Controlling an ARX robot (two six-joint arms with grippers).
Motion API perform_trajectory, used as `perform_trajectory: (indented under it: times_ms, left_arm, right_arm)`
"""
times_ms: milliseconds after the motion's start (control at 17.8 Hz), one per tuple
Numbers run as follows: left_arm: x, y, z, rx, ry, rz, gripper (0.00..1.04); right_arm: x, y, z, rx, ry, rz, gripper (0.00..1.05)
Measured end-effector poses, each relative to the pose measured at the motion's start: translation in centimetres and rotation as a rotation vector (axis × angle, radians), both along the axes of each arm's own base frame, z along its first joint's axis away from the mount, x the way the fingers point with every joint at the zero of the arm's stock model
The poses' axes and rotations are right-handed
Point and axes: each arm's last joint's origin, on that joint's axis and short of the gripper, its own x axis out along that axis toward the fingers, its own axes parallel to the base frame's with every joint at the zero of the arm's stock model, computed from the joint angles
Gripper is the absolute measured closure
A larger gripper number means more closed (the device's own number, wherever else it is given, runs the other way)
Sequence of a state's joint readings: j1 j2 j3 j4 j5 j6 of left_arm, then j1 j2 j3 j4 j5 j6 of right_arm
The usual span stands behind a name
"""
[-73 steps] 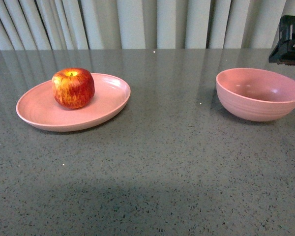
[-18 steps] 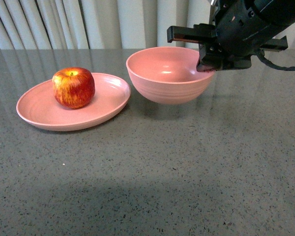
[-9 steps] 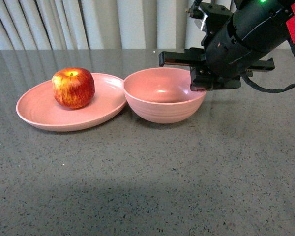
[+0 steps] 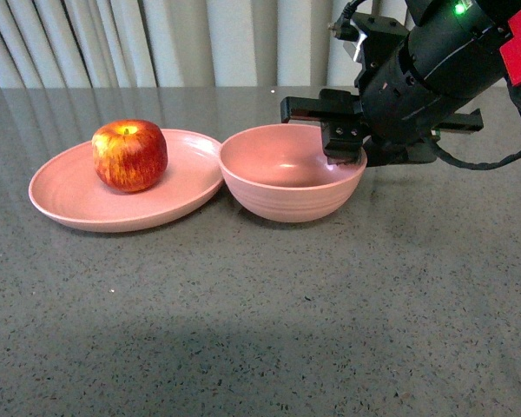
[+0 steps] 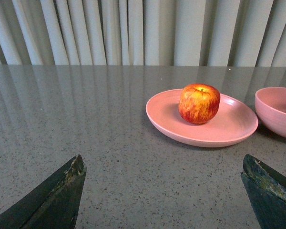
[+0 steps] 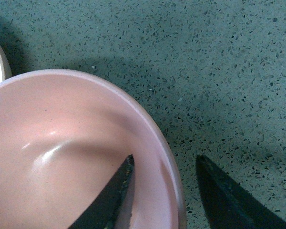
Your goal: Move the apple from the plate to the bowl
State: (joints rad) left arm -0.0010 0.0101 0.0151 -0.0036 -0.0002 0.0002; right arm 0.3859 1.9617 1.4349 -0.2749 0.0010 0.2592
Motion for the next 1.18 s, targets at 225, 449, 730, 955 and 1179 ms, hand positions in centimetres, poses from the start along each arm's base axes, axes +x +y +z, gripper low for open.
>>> perform_trajectory:
  times_ms: [225,449,730,955,1179]
  left_arm:
    - [0.0,0.0,0.0,0.0,0.0,0.0,0.07]
    - [0.0,0.0,0.0,0.0,0.0,0.0,0.07]
    - [0.0,0.0,0.0,0.0,0.0,0.0,0.07]
    - [0.0,0.0,0.0,0.0,0.0,0.0,0.07]
    - [0.0,0.0,0.0,0.0,0.0,0.0,0.07]
  right_arm:
    - [0.1,-0.4,0.2,0.005,-0.009,-0.008,0.29]
    - [-1.0,-1.6,3.9,0.054,-0.106,-0.007,0.08]
    - [-5.1,-5.9,7.5,0.11,-0.289,-0.015,0.07]
    - [-15.2,-10.1,10.2,0.167,-0.63,-0.034,0.07]
    - [-23.4,-12.3,5.0,0.137,-0.588,-0.093,0.07]
